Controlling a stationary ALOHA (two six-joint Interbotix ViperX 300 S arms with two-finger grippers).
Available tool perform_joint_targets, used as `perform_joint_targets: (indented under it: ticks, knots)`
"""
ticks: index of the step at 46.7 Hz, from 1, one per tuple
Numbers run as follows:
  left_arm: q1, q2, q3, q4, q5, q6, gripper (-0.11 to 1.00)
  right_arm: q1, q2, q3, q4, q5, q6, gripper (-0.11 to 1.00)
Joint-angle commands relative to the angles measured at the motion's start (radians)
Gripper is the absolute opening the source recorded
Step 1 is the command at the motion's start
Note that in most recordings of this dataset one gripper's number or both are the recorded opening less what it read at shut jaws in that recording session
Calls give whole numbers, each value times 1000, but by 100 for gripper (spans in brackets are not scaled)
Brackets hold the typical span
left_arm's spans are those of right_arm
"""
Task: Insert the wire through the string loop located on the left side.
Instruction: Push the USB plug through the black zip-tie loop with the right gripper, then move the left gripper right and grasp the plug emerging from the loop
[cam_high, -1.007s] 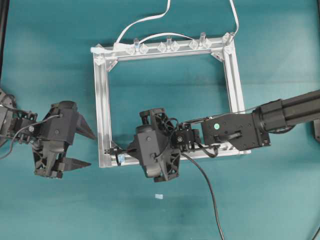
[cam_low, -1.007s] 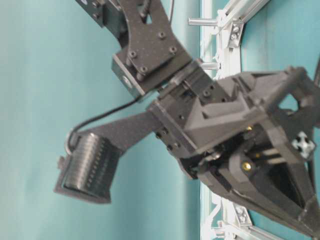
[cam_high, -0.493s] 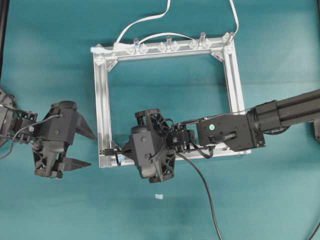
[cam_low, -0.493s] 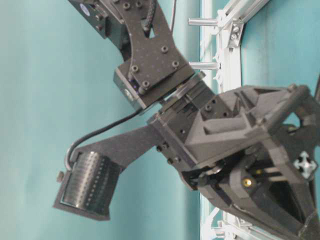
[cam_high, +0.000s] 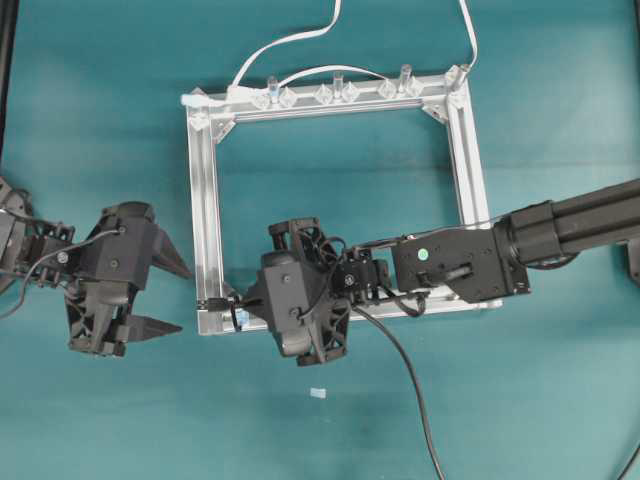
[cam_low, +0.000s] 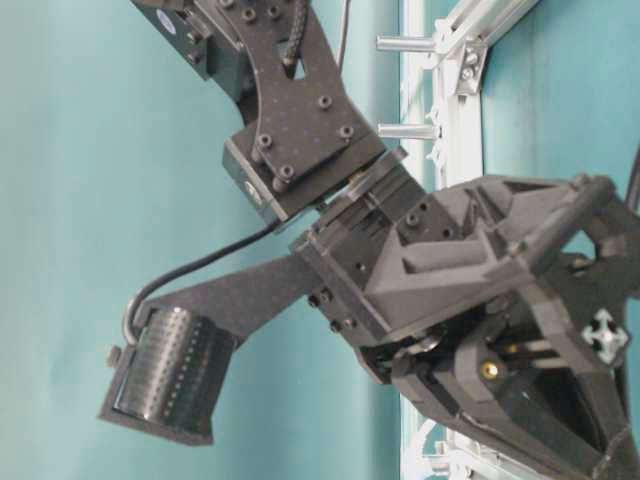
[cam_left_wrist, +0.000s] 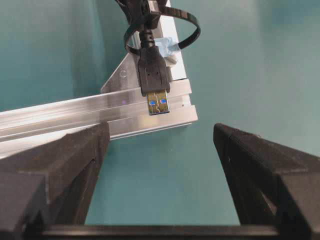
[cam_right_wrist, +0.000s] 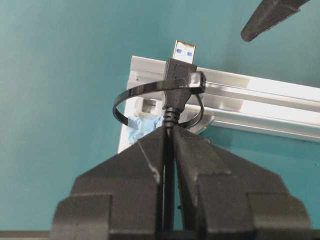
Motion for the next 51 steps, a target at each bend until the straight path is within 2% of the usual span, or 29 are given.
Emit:
perform_joint_targets:
  ticks: [1, 14, 36, 51]
  knots:
    - [-3, -5, -18, 0, -8, -6, 84, 5, -21, -28, -3, -6, 0, 7]
    - [-3, 5, -37, 0, -14, -6, 84, 5, -21, -28, -3, -11, 0, 7]
    - [-3, 192, -109, 0, -121, -6, 85, 5, -21, -28, -3, -11, 0, 7]
    - [-3, 224, -104, 0, -121, -6, 85, 6, -21, -28, -3, -11, -2, 7]
